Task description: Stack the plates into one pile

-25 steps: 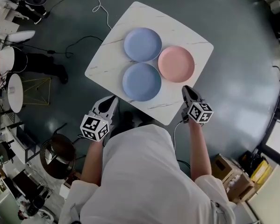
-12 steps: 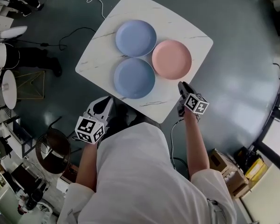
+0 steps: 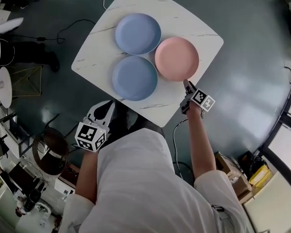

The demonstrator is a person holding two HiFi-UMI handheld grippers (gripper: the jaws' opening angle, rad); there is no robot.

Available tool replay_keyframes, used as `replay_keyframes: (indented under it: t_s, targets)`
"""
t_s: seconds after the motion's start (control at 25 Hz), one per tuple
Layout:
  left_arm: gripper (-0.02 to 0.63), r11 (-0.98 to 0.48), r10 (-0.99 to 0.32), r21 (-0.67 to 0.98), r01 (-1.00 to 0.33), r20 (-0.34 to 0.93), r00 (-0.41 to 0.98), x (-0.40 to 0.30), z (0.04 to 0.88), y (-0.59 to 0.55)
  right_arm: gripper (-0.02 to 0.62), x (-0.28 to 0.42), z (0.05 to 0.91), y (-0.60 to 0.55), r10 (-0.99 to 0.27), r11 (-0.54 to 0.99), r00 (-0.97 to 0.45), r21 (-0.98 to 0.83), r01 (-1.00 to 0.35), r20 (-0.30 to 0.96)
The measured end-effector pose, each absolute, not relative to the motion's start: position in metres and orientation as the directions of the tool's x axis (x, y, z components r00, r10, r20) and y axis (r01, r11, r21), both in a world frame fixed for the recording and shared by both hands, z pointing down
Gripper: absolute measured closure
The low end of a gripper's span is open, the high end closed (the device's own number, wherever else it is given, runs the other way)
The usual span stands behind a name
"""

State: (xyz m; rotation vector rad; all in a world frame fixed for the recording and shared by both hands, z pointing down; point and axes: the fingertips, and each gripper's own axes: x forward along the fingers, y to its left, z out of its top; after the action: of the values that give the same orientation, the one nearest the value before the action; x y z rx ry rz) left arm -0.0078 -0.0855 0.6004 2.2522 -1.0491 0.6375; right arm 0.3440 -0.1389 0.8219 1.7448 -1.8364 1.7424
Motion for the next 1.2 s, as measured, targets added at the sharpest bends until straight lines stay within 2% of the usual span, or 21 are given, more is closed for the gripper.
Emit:
replay_keyframes:
  t_s: [0.56, 0.64, 0.8, 1.2]
  targets:
    - [0.593, -0.45, -0.536, 0.298, -0.842, 0.664, 0.521, -0.019, 0.616, -0.082, 0.462, 0.346, 0.86, -0.166, -0.602, -0.452, -0.343, -0.661, -0.599, 0.721]
    - [0.592, -0.437, -0.539, 0.3, -0.848, 0.667, 0.514, -0.021, 0.618, -0.081, 0.516, 0.348, 0.863, -0.168, -0.586, -0.492, -0.324, -0.644, -0.585, 0.742]
    - [0.592, -0.421, -0.547, 0.299, -0.856, 0.669, 0.503, -0.023, 0.62, -0.078, 0.554, 0.357, 0.864, -0.168, -0.596, -0.594, -0.28, -0.648, -0.476, 0.752]
    - [0.592, -0.405, -0.558, 0.299, -0.864, 0.668, 0.493, -0.033, 0.622, -0.076, 0.56, 0.363, 0.857, -0.165, -0.616, -0.621, -0.25, -0.656, -0.429, 0.747]
